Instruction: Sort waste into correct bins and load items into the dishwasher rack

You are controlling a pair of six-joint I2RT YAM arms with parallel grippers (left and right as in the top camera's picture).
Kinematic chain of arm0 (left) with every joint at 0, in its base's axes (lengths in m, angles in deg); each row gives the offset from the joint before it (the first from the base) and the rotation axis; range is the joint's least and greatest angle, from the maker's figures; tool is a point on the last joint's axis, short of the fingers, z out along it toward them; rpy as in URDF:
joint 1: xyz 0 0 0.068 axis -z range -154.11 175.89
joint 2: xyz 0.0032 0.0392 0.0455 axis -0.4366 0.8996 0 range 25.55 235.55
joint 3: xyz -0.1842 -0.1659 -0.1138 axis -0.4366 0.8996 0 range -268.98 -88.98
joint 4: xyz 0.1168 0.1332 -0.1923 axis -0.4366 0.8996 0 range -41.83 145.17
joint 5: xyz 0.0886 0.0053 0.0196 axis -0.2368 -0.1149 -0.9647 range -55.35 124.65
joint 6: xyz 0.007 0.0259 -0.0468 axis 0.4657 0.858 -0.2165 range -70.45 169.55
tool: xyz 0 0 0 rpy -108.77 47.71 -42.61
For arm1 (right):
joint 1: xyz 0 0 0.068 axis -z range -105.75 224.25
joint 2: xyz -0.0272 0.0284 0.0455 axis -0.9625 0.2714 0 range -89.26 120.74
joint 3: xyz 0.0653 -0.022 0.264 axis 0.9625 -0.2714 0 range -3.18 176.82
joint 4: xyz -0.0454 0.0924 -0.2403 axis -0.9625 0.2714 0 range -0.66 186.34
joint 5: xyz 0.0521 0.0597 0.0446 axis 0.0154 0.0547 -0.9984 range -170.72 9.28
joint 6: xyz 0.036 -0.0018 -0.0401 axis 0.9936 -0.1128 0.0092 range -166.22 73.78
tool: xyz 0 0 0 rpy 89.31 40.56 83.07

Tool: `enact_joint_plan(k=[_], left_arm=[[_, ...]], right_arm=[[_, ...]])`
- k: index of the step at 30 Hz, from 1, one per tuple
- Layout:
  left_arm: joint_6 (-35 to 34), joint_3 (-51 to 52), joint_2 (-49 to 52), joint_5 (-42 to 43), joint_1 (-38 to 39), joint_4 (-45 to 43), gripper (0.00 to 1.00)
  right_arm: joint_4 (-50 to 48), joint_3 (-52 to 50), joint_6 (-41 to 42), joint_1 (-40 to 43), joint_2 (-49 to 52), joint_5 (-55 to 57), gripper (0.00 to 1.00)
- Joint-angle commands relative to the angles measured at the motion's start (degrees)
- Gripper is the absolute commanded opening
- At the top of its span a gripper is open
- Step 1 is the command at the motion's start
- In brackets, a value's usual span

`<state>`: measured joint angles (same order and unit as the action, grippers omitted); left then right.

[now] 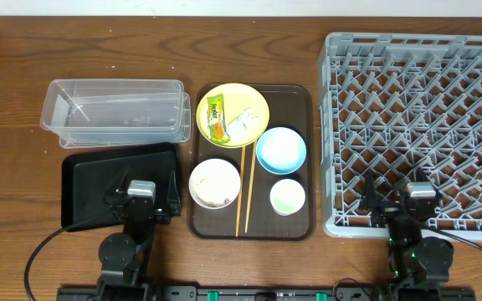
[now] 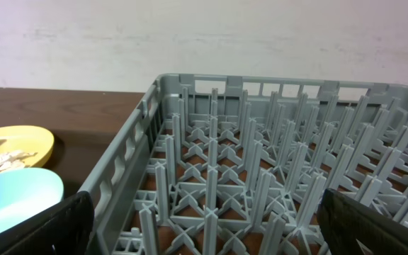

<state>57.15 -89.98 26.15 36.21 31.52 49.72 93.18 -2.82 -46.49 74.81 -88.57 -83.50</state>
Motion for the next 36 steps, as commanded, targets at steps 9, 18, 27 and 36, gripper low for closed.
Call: enact_joint_plan(k=[9, 18, 27, 36], left_arm=[[0.7, 0.8, -0.3, -0.7, -0.3, 2.5, 0.95], [0.7, 0.8, -0.3, -0.7, -0.3, 2.5, 0.95], [0.7, 0.8, -0.3, -0.7, -0.3, 2.5, 0.95], [0.7, 0.8, -0.3, -0.7, -0.3, 2.5, 0.95]], right_arm=[[0.2, 0.0, -0.5, -0.7, -0.1, -0.3, 0.99], [0.2, 0.0, -0.5, -0.7, -0.1, -0.2, 0.99], [0.2, 0.0, -0.5, -0.7, -0.1, 0.0, 0.99], [0.2, 0.0, -0.5, -0.7, -0.1, 0.9, 0.99]])
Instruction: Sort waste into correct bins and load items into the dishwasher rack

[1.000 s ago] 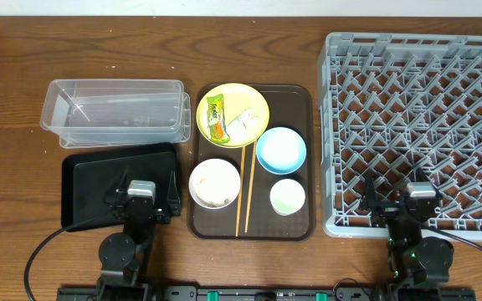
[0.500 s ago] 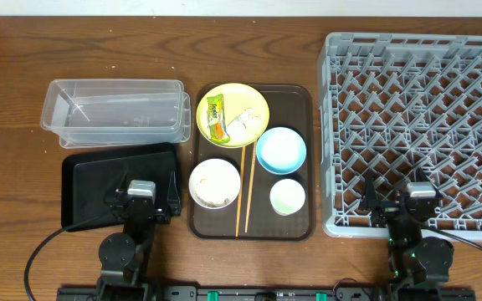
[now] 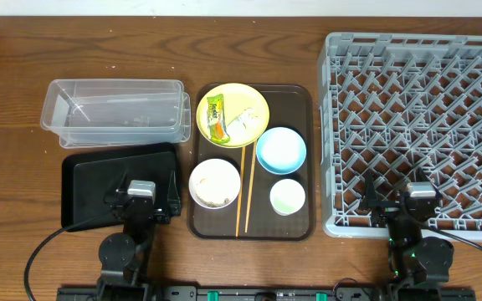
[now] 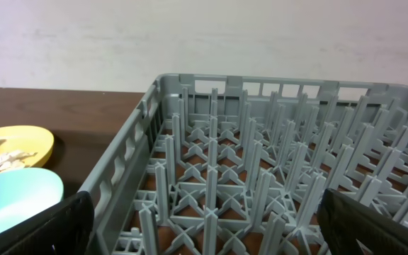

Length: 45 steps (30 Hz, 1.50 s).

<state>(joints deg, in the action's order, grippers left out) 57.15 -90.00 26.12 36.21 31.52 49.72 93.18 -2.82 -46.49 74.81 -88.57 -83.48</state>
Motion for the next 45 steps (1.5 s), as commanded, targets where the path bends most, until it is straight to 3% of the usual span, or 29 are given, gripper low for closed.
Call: enact_joint_plan(k=[1, 13, 21, 30, 36, 41, 45], left_arm=[[0.7, 0.8, -0.3, -0.7, -0.3, 2.5, 0.95], [-4.3, 0.5, 1.0, -0.7, -0.3, 2.6, 0.95], [-9.7, -7.6, 12.5, -0.7, -0.3, 4.5, 0.95], [-9.7, -29.3, 35.7, -0.2, -0.3, 17.9, 0.95], [-9.6, -45.3, 49.9, 7.3, -0.3, 31.4, 0.95], [-9.6, -56.7, 59.5, 9.6, -0.3, 44.7, 0.95], [-9.7, -59.1, 62.4, 9.4, -0.3, 46.8, 0.95]], right_arm=[[0.2, 0.0, -0.5, -0.7, -0.1, 1.1, 0.99], [1.4, 1.5, -0.7, -0.7, 0.5, 4.7, 0.99], [8.0, 11.6, -0.7, -0.7, 9.7, 7.5, 0.99], [14.5, 27.0, -0.6, -0.7, 33.2, 7.2, 0.99], [26.3, 39.4, -1.1, -0.7, 48.8, 6.8, 0.99], [35.0, 48.2, -1.6, -0.7, 58.0, 6.8, 0.99], [37.9, 51.8, -1.5, -0.7, 61.4, 3.4, 0.99]])
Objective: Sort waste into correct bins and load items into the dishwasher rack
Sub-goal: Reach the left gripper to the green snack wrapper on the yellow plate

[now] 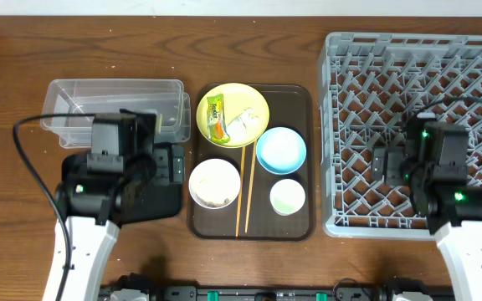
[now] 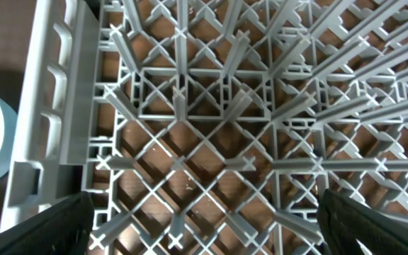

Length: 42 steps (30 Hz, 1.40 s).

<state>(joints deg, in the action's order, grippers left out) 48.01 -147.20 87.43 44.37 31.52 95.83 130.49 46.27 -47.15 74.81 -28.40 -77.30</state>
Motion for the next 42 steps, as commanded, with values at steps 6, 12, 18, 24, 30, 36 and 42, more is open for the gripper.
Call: enact_joint_plan(k=[6, 12, 18, 24, 30, 36, 42], left_arm=[[-1.0, -1.9, 2.2, 1.9, -0.3, -6.4, 0.95], [-1.2, -3.4, 8.1, 1.6, -0.2, -14.0, 0.94], [-0.9, -10.3, 18.9, -1.0, 2.6, -16.4, 0.93], [-1.2, -12.2, 27.8, -3.6, 7.4, -23.6, 0.9], [-9.1, -12.2, 36.5, -9.4, 11.1, -29.1, 0.89], [-13.8, -12.2, 43.0, -9.3, 11.2, -32.7, 0.82], [-13.8, -12.2, 47.2, -9.3, 11.6, -33.7, 0.79]], right_arm=[[-0.2, 2.7, -0.8, -0.7, 1.1, -5.9, 0.99], [-0.2, 2.7, -0.9, -0.7, 1.1, -9.3, 0.99], [-0.2, 2.7, -0.9, -0.7, 1.1, -9.3, 0.99], [-0.2, 2.7, -0.9, -0.7, 1.1, -9.3, 0.99], [-0.2, 2.7, -0.9, -0.7, 1.1, -9.3, 0.99], [-0.2, 2.7, -0.9, -0.7, 1.1, -9.3, 0.99], [-0.2, 2.7, -0.9, -0.7, 1.1, -9.3, 0.99]])
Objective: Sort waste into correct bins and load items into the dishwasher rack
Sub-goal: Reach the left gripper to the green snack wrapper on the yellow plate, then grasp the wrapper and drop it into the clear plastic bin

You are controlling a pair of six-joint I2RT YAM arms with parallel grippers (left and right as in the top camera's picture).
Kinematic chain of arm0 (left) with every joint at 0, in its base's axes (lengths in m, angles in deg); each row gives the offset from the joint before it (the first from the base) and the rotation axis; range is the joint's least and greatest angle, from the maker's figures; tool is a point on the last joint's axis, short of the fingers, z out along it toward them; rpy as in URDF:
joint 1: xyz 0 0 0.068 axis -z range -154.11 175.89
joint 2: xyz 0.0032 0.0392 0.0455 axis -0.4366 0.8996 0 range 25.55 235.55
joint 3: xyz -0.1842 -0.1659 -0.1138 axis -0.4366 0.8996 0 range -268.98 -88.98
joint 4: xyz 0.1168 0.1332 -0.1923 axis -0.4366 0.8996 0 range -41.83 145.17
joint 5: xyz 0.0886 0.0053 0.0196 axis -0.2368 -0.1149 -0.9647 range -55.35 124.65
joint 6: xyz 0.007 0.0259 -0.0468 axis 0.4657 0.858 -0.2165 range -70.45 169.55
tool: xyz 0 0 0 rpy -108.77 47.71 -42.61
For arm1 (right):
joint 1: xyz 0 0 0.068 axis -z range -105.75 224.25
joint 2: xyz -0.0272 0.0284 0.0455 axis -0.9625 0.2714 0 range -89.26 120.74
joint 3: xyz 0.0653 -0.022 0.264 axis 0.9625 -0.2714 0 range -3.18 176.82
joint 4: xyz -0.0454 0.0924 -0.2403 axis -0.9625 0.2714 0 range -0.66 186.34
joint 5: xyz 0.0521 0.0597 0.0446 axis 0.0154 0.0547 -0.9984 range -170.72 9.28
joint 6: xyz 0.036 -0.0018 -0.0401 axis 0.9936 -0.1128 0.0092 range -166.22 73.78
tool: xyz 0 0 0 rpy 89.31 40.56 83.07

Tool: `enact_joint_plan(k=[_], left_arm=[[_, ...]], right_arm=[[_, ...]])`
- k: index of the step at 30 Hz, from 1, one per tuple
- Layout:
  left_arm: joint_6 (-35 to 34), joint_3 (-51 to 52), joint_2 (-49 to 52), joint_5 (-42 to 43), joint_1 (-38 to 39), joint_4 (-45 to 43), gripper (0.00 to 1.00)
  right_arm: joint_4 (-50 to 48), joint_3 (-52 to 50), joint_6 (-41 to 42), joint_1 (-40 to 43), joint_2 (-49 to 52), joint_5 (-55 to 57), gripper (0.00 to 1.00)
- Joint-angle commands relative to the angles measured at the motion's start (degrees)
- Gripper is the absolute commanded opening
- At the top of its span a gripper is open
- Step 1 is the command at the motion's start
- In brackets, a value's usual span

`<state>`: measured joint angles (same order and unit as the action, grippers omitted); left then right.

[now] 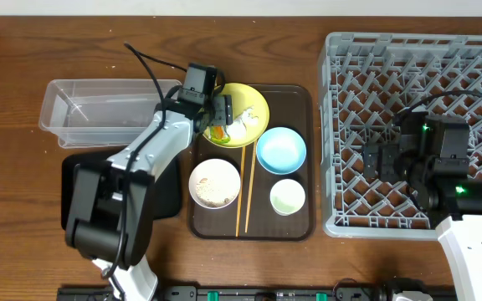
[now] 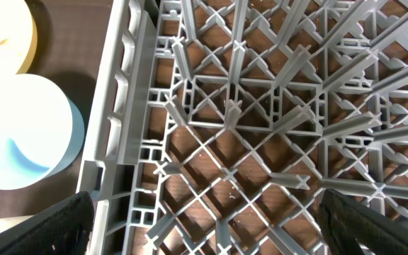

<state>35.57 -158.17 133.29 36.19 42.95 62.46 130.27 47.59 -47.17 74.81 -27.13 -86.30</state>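
Note:
A yellow plate (image 1: 253,104) on the brown tray (image 1: 299,96) holds a green-orange wrapper (image 1: 217,131) and a crumpled white tissue (image 1: 239,125). My left gripper (image 1: 214,113) hangs over the wrapper, fingers apart on either side of it. On the tray also lie a blue bowl (image 1: 281,150), a white bowl (image 1: 214,182), a small green cup (image 1: 287,196) and chopsticks (image 1: 243,192). My right gripper (image 1: 382,160) hovers open over the left part of the grey dishwasher rack (image 1: 417,50); the right wrist view shows its fingers (image 2: 41,227) wide apart above the rack (image 2: 261,106), with the blue bowl (image 2: 13,134) beside it.
A clear plastic bin (image 1: 99,113) stands left of the tray, with a black bin (image 1: 82,180) in front of it. The left arm stretches over both bins. The rack's left wall (image 2: 115,120) separates the right gripper from the tray.
My left gripper was over the black bin and now reaches onto the yellow plate above the wrapper. My right gripper shifted slightly left over the rack, nearer its left wall.
Both arms sat folded at the table's front edge for the first two moments, the right gripper facing the rack. Then both were raised, left over the black bin, right over the rack. Now the left is at the yellow plate.

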Motion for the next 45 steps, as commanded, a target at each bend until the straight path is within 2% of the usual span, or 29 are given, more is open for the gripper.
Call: enact_joint_plan(k=[1, 7, 14, 21, 32, 38, 45], left_arm=[[-1.4, -1.2, 1.7, -1.1, 0.2, -0.3, 0.77], [-1.4, -1.2, 3.6, -0.9, 1.2, -0.3, 0.68], [-1.4, -0.9, 4.3, -0.9, 2.6, 0.0, 0.5], [-1.4, 0.3, 4.3, -1.0, 2.8, 1.1, 0.48], [-1.4, 0.3, 4.2, -1.0, 2.8, 2.0, 0.06], [-1.4, 0.2, 1.3, -1.0, 2.7, 2.2, 0.06], [-1.4, -0.2, -9.5, -3.0, 2.0, 2.3, 0.06]], right_arm=[[0.0, 1.4, -0.8, -0.7, -0.1, -0.3, 0.99], [0.0, 1.4, -0.8, -0.7, -0.1, -0.3, 0.99], [0.0, 1.4, -0.8, -0.7, -0.1, -0.3, 0.99], [0.0, 1.4, -0.8, -0.7, -0.1, -0.3, 0.99], [0.3, 1.4, -0.8, -0.7, -0.1, -0.3, 0.99], [0.3, 1.4, -0.9, -0.7, -0.1, -0.3, 0.99], [0.3, 1.4, -0.9, -0.7, -0.1, -0.3, 0.99]])
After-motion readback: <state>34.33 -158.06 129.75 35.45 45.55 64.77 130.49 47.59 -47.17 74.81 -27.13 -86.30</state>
